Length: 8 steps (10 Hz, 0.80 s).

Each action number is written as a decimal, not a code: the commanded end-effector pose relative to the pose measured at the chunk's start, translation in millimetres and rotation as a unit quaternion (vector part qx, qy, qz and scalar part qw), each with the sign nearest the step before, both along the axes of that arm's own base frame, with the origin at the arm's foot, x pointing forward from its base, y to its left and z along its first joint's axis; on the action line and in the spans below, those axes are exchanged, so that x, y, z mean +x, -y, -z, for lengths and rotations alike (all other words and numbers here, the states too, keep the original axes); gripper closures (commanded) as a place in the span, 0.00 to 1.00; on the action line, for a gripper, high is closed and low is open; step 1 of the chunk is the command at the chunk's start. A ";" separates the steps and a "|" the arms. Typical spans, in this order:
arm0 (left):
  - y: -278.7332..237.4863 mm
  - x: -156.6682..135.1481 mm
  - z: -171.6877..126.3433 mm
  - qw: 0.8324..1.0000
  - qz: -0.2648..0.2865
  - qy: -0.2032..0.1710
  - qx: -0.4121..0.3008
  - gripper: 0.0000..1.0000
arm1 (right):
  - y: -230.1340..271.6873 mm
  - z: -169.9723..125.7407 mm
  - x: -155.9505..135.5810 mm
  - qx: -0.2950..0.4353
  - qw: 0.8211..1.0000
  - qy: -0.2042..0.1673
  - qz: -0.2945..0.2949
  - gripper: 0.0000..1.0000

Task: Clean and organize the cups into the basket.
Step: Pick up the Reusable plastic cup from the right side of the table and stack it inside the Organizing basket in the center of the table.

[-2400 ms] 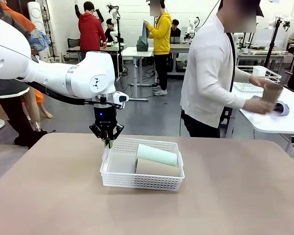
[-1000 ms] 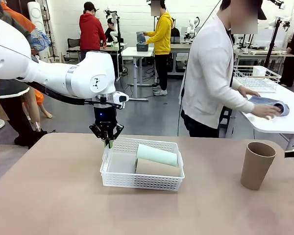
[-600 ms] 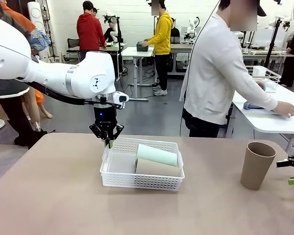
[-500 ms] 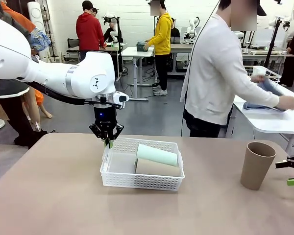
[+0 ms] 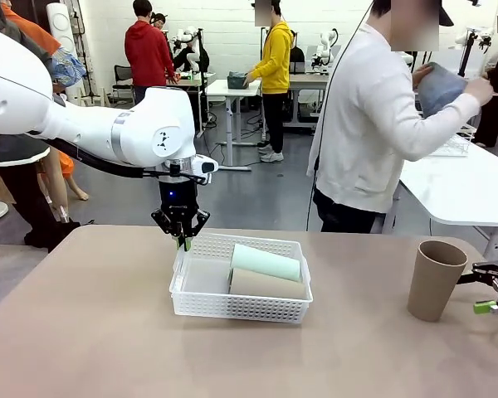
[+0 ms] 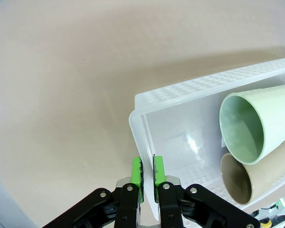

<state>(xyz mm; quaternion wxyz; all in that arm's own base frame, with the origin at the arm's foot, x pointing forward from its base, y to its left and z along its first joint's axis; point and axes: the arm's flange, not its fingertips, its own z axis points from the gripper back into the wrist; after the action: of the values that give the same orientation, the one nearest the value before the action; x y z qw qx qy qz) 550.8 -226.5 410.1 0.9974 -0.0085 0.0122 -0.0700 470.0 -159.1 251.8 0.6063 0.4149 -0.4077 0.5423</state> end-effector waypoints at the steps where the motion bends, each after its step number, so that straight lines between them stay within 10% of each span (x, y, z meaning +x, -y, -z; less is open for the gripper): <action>1: -0.7 -0.7 -2.0 1.000 -0.001 0.001 -0.001 1.00 | -5.0 -0.6 16.3 0.006 1.000 0.010 0.004 0.00; 8: -0.7 -0.7 -2.0 1.000 -0.001 0.001 -0.001 1.00 | -28.4 3.6 37.8 0.008 1.000 -0.006 -0.023 0.00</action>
<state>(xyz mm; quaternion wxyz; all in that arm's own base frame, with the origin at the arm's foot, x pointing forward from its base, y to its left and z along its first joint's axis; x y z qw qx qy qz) 550.8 -226.5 410.1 0.9974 -0.0085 0.0122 -0.0700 500.9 -137.2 246.9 0.5905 0.4230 -0.4086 0.5527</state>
